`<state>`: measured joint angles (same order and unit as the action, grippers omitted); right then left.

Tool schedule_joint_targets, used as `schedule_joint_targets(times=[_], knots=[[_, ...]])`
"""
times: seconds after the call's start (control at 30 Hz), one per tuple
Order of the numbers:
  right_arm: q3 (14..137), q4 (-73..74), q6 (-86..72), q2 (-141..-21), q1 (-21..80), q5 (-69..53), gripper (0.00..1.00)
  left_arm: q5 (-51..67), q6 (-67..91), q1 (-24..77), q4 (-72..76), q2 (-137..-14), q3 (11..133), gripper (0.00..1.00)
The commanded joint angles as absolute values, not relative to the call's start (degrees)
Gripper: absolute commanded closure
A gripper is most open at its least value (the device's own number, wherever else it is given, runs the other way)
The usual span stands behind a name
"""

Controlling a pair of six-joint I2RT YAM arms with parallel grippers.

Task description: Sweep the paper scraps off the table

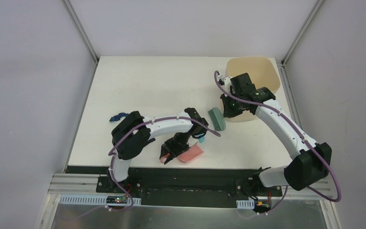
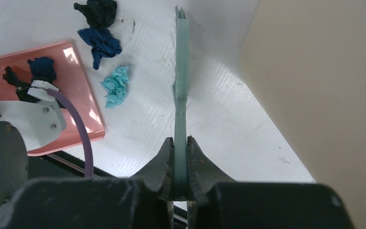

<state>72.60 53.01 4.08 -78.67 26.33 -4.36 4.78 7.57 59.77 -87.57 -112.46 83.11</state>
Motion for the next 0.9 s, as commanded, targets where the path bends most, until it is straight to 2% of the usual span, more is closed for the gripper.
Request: schedule_joint_targets(times=[0.0,0.3,0.5,0.87], knots=[[72.07,51.53,1.58,-77.11,26.61,-11.11,1.0,6.4,9.91,59.75,-90.19,-112.57,83.13,1.0],[69.59,51.55,1.02,-78.65,28.96,-23.41,1.0,6.78,8.61,59.69,-88.39,-118.94,86.91,1.0],[70.34,54.12,0.18,-74.34,28.65,-30.37,1.0,4.71,8.99,57.94,-84.8,-118.57,88.41,1.0],[80.89,61.78,1.95,-78.71,24.55,-32.47,1.0,4.51,11.57,57.45,-83.29,-113.54,83.22,1.0]])
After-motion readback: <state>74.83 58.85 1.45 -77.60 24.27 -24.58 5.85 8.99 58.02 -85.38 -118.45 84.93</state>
